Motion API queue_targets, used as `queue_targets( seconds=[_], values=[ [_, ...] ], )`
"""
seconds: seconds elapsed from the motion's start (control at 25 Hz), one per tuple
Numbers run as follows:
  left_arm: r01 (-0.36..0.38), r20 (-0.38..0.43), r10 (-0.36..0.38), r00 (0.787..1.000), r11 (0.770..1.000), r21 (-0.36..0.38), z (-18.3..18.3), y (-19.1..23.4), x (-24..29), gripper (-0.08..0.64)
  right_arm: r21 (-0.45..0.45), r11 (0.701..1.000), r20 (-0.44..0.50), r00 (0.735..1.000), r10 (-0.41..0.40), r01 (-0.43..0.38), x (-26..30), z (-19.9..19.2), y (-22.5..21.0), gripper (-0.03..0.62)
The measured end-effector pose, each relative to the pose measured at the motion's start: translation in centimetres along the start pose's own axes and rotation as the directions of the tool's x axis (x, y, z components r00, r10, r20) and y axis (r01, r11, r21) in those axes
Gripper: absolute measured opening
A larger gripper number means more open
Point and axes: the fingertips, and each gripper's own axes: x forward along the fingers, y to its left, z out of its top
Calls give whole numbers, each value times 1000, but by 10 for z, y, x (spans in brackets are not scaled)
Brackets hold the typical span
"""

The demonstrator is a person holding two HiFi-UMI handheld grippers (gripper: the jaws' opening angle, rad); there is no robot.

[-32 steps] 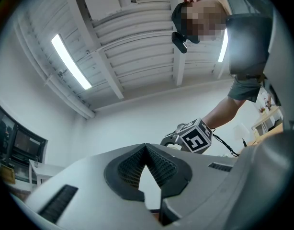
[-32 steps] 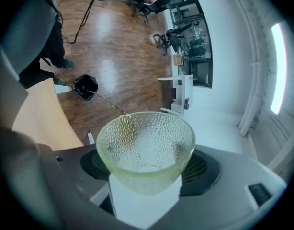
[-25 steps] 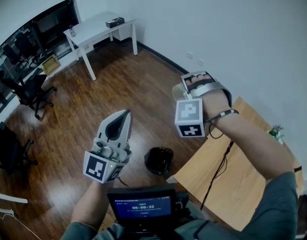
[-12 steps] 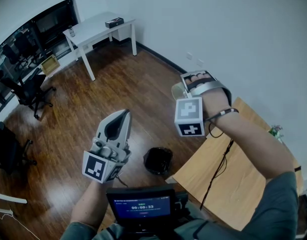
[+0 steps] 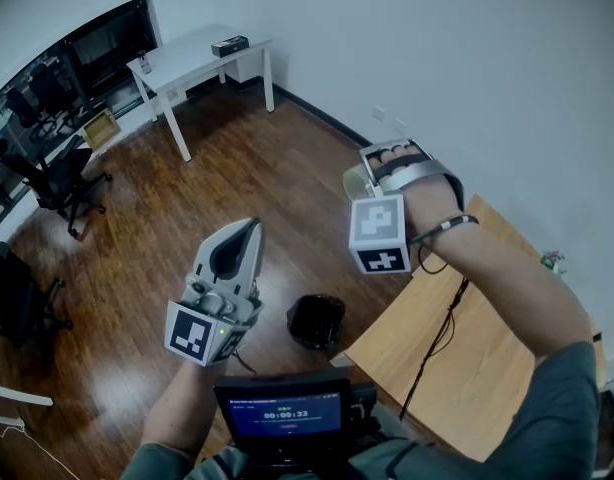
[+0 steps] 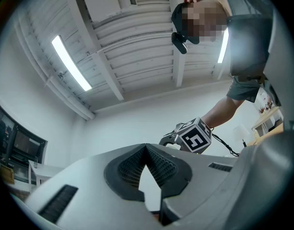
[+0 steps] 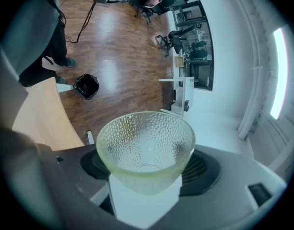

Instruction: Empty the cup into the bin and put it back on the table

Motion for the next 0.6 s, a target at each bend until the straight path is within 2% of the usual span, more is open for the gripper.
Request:
queue_targets(
  seconds=[0.6],
  values=[
    [8, 12, -8, 1000, 1000, -2, 9, -1, -2, 2, -138, 988, -63, 995, -79, 70, -7, -6, -9, 391]
  ],
)
